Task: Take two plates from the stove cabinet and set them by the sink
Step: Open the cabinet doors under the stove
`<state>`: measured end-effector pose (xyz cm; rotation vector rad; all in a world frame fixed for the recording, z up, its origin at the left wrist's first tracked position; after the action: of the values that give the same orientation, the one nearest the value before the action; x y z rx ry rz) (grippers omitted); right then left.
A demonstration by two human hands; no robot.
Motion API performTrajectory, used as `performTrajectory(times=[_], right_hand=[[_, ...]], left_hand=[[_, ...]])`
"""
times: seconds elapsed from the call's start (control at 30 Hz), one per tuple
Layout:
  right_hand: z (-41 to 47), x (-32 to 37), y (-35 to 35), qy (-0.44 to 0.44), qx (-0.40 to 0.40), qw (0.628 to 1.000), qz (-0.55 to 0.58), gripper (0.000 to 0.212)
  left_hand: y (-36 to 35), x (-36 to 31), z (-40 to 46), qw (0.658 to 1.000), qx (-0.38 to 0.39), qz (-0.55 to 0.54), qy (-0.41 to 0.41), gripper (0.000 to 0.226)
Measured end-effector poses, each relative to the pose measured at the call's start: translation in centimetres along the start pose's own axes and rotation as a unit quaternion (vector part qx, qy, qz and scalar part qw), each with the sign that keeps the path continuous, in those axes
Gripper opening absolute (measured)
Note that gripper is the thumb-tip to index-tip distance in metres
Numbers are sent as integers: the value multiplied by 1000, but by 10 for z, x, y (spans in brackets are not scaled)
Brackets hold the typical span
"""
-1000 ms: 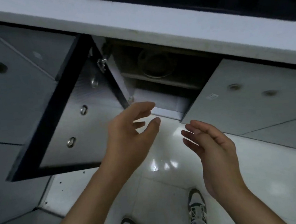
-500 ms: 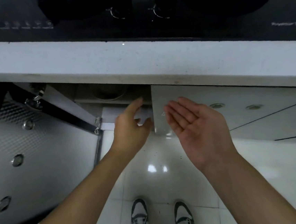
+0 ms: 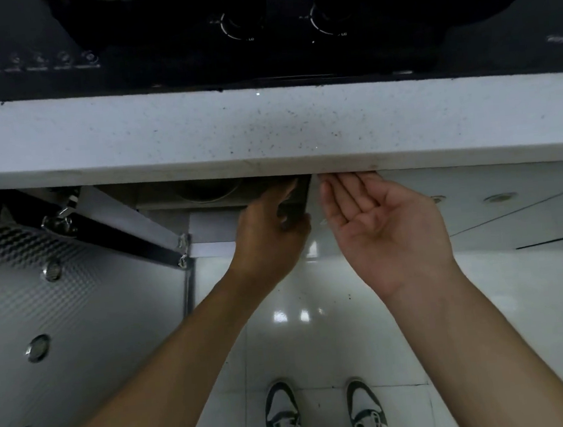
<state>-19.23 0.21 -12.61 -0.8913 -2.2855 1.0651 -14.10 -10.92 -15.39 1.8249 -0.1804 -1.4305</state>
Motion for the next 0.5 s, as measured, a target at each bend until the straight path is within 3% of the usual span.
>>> performTrajectory(times=[0.5], right_hand=[[-21, -4, 16, 20, -35, 999, -3, 26]], left_hand=[[-5, 6, -18, 1000, -4, -18, 9, 32]])
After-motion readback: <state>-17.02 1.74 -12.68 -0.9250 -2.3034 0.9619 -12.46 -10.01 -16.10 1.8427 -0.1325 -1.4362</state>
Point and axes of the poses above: each hand's wrist, its own z-axis towards the middle knuckle, its own y-axis out of the back of the hand, x = y × z, the point moved 6 cm from there along z, towards the middle knuckle, and after that the axes turned 14 degrees about z, right-handed, at the moved point
